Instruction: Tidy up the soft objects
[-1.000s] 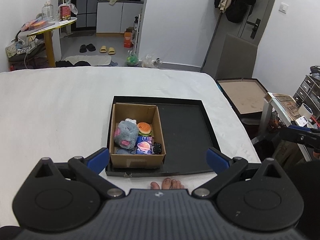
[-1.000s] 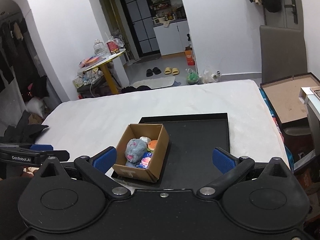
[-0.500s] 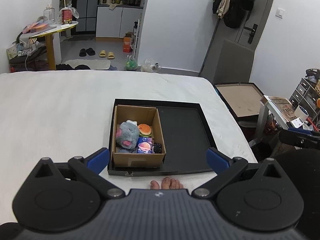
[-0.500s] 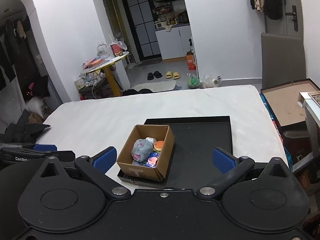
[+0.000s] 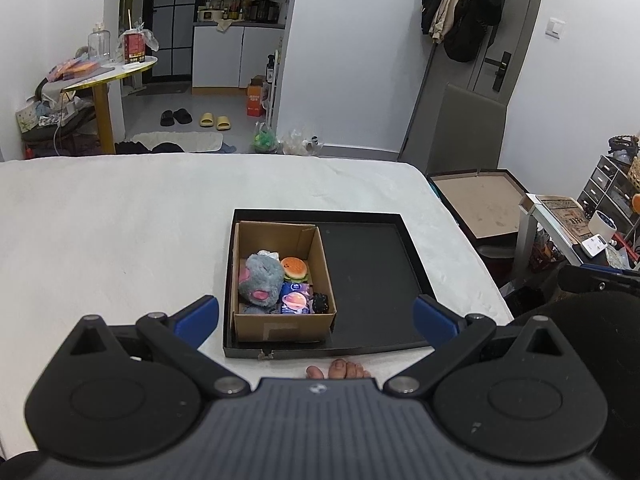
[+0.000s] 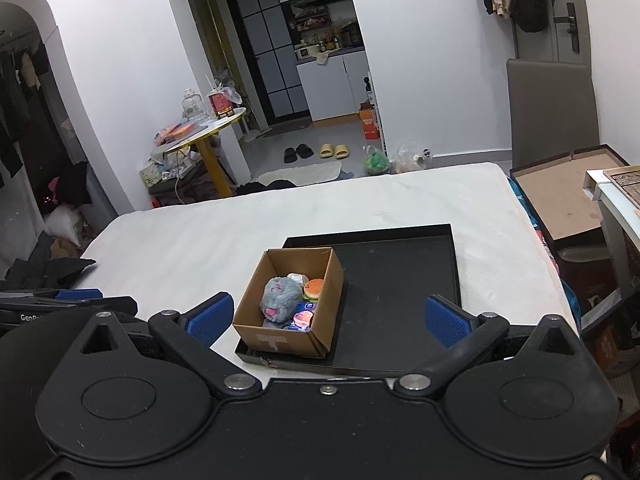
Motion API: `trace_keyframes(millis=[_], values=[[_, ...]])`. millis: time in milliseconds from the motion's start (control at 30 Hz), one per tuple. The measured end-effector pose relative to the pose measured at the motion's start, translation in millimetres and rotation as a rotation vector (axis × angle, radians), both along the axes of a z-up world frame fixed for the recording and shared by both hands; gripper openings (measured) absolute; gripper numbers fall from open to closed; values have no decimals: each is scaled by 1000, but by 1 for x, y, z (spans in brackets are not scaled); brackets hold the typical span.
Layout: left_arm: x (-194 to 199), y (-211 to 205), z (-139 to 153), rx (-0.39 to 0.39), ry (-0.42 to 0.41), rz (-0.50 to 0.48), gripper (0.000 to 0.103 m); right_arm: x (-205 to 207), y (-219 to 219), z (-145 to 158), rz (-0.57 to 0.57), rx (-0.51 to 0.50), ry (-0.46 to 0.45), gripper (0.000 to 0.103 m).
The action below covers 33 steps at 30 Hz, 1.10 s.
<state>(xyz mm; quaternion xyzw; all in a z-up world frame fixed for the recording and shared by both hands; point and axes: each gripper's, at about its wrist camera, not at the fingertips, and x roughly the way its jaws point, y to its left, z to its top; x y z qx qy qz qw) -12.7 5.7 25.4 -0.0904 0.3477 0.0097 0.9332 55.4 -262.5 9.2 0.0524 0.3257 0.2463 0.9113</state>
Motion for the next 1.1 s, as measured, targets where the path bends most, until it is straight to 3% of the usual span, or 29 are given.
trace_keyframes(millis=[1100], values=[[-5,1,4,17,-5,5,102,-2,0,-3,0,9,15,103]])
